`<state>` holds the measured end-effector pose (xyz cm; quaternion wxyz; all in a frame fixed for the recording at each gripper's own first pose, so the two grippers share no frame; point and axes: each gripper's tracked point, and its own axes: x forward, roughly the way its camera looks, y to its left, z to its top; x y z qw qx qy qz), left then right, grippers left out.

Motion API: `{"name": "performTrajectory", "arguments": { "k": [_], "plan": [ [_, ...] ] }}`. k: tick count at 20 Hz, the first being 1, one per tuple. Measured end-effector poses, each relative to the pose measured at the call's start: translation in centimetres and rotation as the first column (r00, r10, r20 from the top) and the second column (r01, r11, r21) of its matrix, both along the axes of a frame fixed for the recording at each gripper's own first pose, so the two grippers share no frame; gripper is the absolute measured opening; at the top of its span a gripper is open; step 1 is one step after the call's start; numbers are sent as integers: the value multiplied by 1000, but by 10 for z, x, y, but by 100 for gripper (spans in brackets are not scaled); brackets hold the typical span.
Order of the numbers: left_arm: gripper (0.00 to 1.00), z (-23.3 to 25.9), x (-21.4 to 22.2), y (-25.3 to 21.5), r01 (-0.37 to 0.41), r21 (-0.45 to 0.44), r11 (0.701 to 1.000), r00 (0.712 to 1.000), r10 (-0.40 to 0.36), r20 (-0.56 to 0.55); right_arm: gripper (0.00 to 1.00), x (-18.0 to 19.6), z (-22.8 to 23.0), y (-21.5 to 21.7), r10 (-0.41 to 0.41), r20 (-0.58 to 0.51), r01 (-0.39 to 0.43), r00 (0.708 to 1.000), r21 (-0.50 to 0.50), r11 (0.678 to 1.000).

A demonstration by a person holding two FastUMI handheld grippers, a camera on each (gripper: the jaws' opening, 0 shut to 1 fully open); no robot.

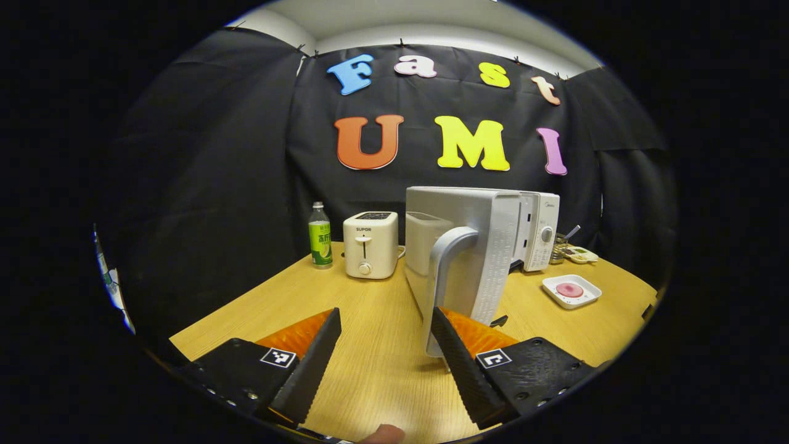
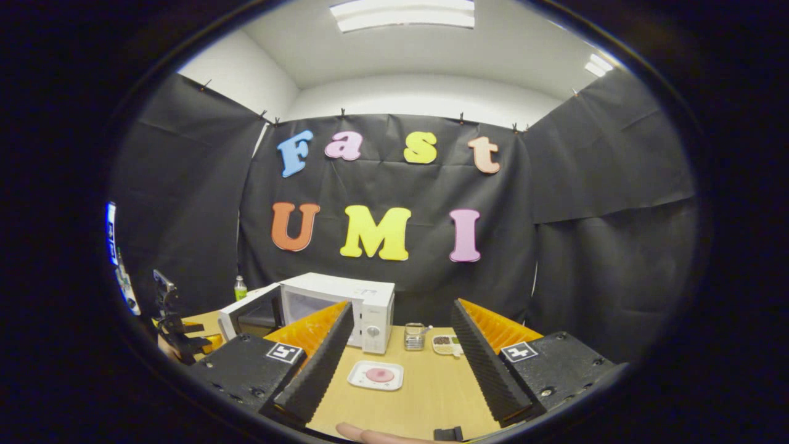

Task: Open the microwave oven with the left hand, put the food in, and close the microwave oven.

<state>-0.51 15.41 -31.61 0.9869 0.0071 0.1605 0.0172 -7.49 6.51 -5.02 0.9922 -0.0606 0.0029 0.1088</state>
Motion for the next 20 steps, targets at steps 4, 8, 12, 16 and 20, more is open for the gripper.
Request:
{"name": "performTrajectory", "arguments": {
  "k": [4, 8, 12, 16, 20],
  "plan": [
    [90, 25, -20, -1, -17, -24, 1000, 1000, 18, 15, 100, 11, -4, 7, 10, -16, -10, 1000, -30, 1000],
    [92, 72, -30, -21, -18, -13, 1000, 998, 19, 53, 96, 37, -12, 6, 8, -56, -12, 998, -70, 998],
    [92, 135, -26, -46, -37, -4, 999, 990, 38, 134, 96, 72, -30, 5, 6, -134, -20, 991, -105, 994],
    [92, 182, -16, -79, -3, 8, 1000, 984, 1, 179, 96, 111, -45, 1, 8, -191, -34, 981, -135, 990],
    [92, 215, 3, -118, 45, 13, 999, 975, -47, 218, 96, 154, -78, -1, 16, -311, -57, 950, -124, 991]
  ]
}}
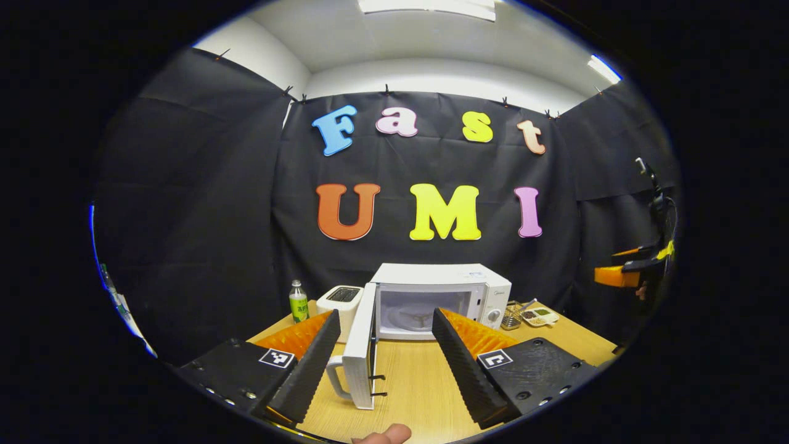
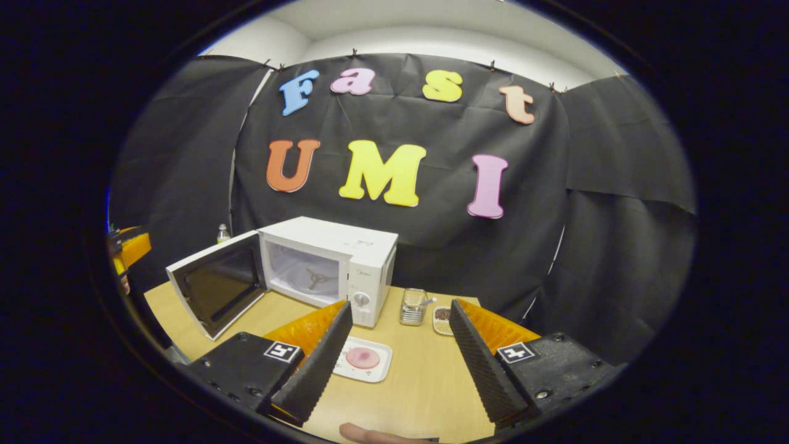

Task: Open the microwave oven with the left hand, put the food in, and close the microwave oven.

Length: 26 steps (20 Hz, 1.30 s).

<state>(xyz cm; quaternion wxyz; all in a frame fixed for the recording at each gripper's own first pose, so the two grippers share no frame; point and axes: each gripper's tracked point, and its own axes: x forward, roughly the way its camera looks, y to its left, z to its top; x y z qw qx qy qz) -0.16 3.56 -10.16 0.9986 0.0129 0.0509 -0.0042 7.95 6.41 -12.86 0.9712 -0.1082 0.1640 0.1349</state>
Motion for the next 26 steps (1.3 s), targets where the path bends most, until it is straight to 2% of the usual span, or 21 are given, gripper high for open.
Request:
{"name": "performTrajectory", "arguments": {
  "k": [4, 7, 9, 11, 12, 13, 14, 18, 21, 22, 23, 24, 26],
  "plan": [
    [92, 22, 17, -40, 60, -5, 998, 998, -59, 30, 96, 44, -44, -8, 1, -165, -1, 986, 4, 1000],
    [92, 29, 28, -65, 89, -8, 996, 995, -89, 47, 96, 74, -90, -14, 15, -328, -11, 945, 12, 1000],
    [92, 30, 30, -82, 114, -2, 994, 992, -113, 58, 93, 90, -122, -13, 29, -436, -11, 899, 42, 999],
    [92, 25, 32, -97, 131, 7, 991, 990, -131, 51, 89, 104, -152, -15, 21, -515, 23, 857, 78, 997],
    [82, 21, 32, -101, 139, 9, 990, 989, -140, 43, 85, 110, -165, -18, 13, -548, 47, 837, 96, 994],
    [82, 19, 33, -104, 143, 9, 990, 989, -143, 41, 83, 110, -181, -20, 19, -584, 56, 812, 110, 992],
    [82, 18, 33, -105, 146, 9, 989, 989, -146, 35, 80, 110, -197, -20, 22, -623, 67, 782, 118, 991],
    [81, 17, 34, -99, 134, -5, 991, 991, -134, 14, 77, 111, -248, -8, 54, -753, 89, 656, 148, 985],
    [82, 15, 35, -89, 104, -8, 995, 995, -104, 7, 75, 108, -273, 3, 90, -807, 98, 584, 180, 979],
    [92, 14, 36, -86, 96, -6, 995, 995, -96, 3, 74, 107, -281, 7, 105, -825, 94, 555, 188, 978],
    [92, 14, 36, -84, 89, -4, 996, 996, -89, -1, 72, 106, -287, 7, 111, -840, 96, 530, 190, 977],
    [92, 12, 36, -82, 83, -3, 997, 997, -83, -5, 69, 106, -293, 8, 117, -852, 92, 510, 189, 978],
    [92, 8, 37, -79, 78, 4, 997, 997, -78, -10, 65, 109, -302, 6, 125, -861, 85, 493, 191, 978]
  ]
}}
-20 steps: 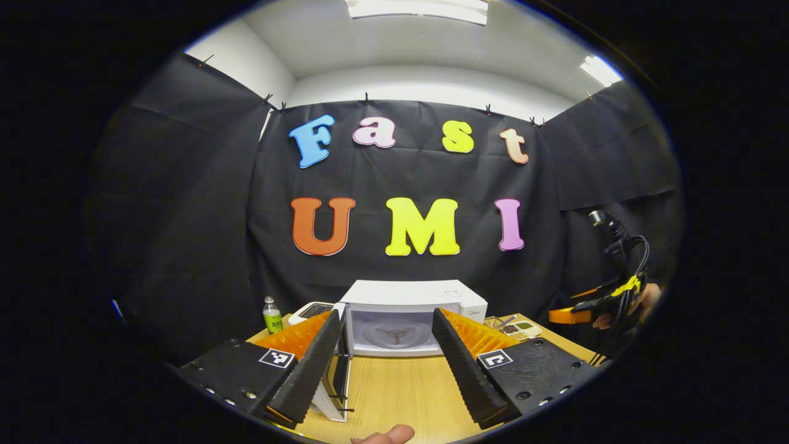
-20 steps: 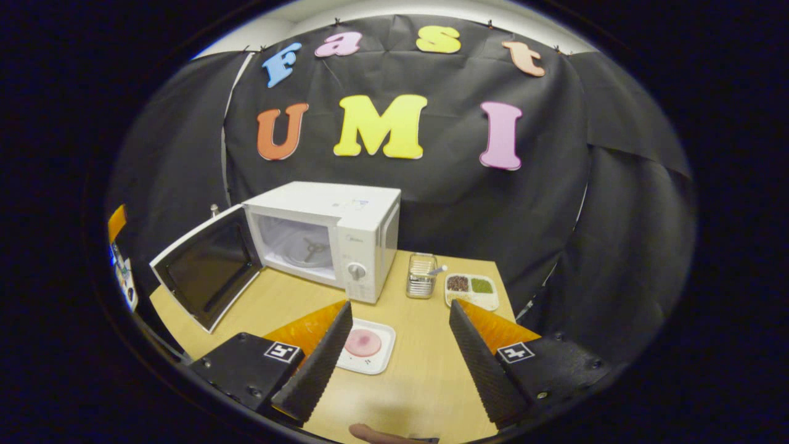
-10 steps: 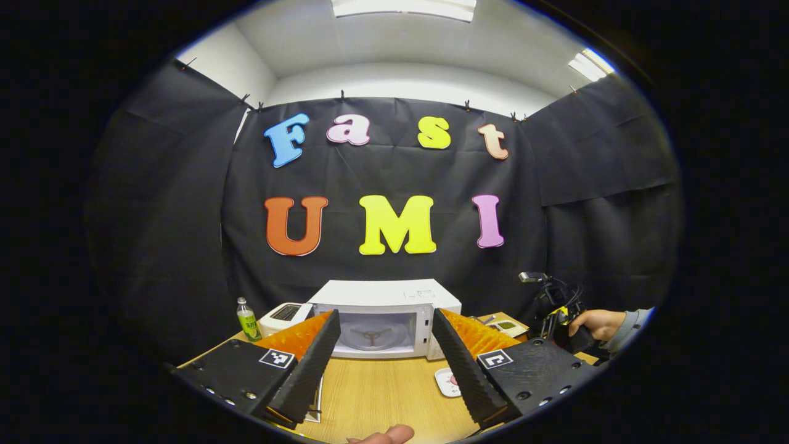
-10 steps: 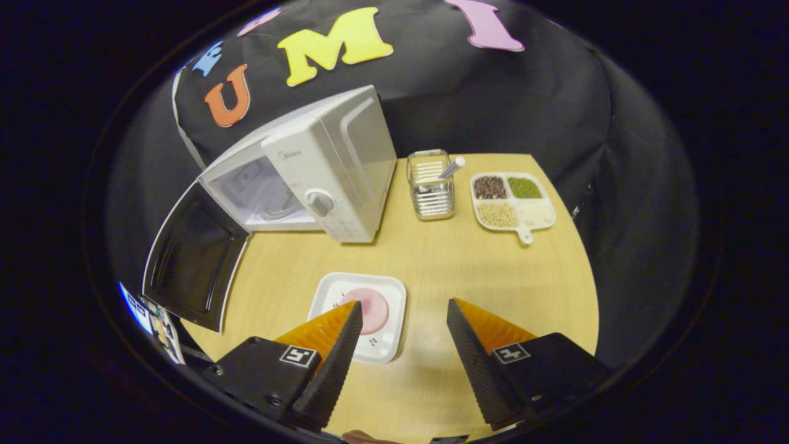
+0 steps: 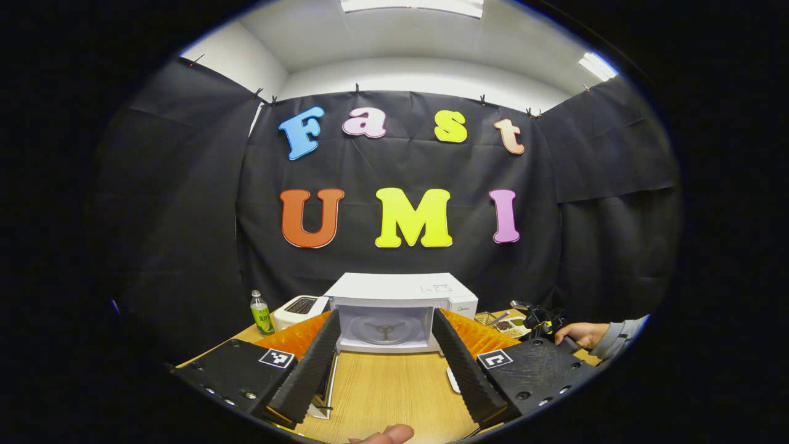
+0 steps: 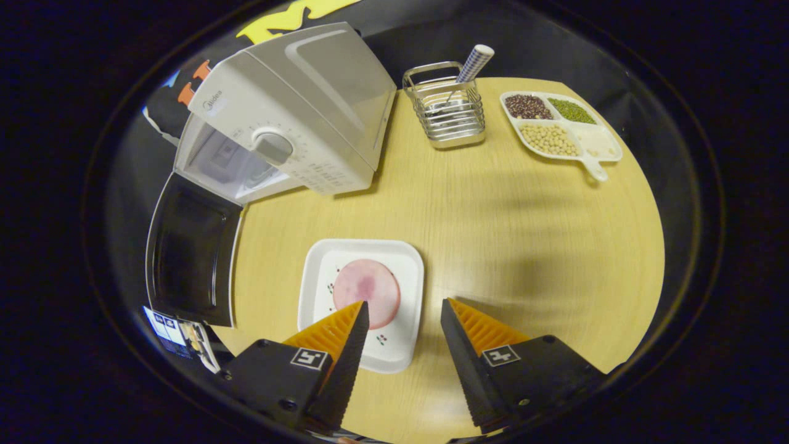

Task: Open the microwave oven with the left hand, put the food in, and close the microwave oven.

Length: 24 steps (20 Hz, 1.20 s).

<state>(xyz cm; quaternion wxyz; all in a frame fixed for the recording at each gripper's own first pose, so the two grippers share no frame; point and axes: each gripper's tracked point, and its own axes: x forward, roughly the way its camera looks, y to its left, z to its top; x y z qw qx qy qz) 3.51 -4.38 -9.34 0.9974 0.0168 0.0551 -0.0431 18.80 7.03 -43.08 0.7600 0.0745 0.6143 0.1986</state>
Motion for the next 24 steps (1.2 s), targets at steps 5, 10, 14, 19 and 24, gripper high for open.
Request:
{"name": "performTrajectory", "arguments": {
  "k": [5, 10, 14, 19, 24],
  "plan": [
    [92, -6, 4, 10, -37, 47, 998, 999, 37, 13, 41, -1, -15, 3, 5, -89, -2, 996, 34, 999],
    [92, 2, 2, 4, -21, 53, 998, 999, 18, 46, 16, -3, -22, 7, 62, -193, -51, 979, 62, 997],
    [92, 1, -2, 6, -28, 46, 999, 998, 25, 58, 4, 0, -28, 3, 51, -240, -33, 969, 79, 996],
    [92, -1, -7, 13, -45, 38, 998, 998, 43, 46, 0, -4, -22, -2, -55, -228, 88, 972, 141, 986],
    [92, -1, -13, 17, -49, 39, 998, 998, 47, 46, 4, -22, -18, -7, -183, -254, 233, 950, 185, 955]
  ]
}}
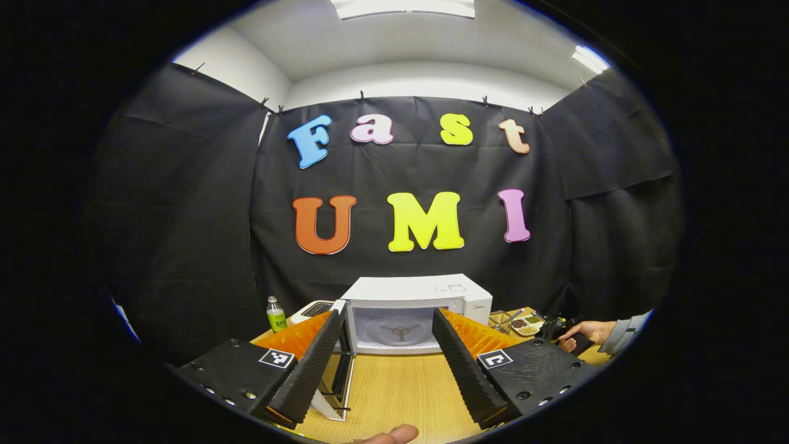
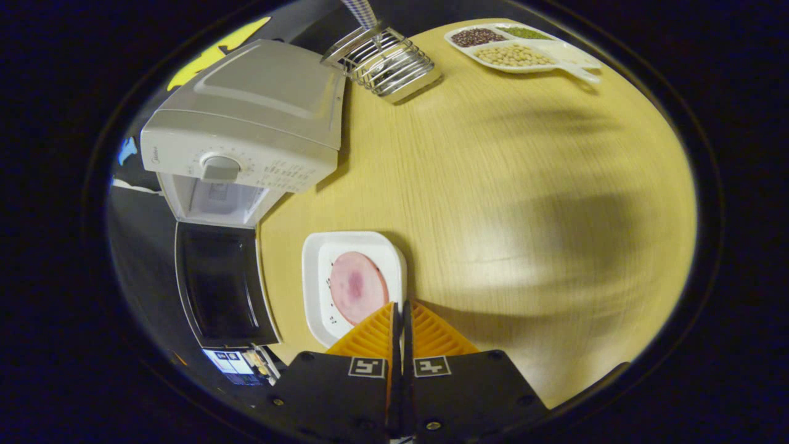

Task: Open the microwave oven with the left hand, put the food in, and close the microwave oven.

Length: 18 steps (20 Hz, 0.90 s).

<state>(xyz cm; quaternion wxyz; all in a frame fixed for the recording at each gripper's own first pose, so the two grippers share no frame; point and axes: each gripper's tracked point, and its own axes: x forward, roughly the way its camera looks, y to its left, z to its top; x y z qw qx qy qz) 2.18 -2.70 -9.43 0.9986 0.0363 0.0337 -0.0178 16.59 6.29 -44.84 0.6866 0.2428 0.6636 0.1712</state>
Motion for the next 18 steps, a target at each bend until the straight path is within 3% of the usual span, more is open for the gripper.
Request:
{"name": "performTrajectory", "arguments": {
  "k": [4, 7, 8, 12, 18],
  "plan": [
    [92, 2, -5, 3, 10, -12, 1000, 1000, -10, 16, 0, -18, 2, 13, -90, -13, 91, 996, 61, 994],
    [92, 0, -8, 11, -1, -7, 1000, 1000, 1, 8, 4, -27, 3, 28, -158, -10, 158, 987, 101, 982],
    [92, -2, -11, 13, -1, -4, 1000, 1000, 1, 2, 0, -30, 7, 35, -184, -6, 183, 983, 111, 977],
    [92, 2, -19, 20, 0, -6, 1000, 1000, 0, 6, 4, -51, 35, 59, -238, 39, 232, 970, 130, 964],
    [92, 10, -34, 37, -6, -21, 1000, 1000, 7, 27, 0, -53, 53, 117, -389, 68, 375, 919, 161, 913]
  ]
}}
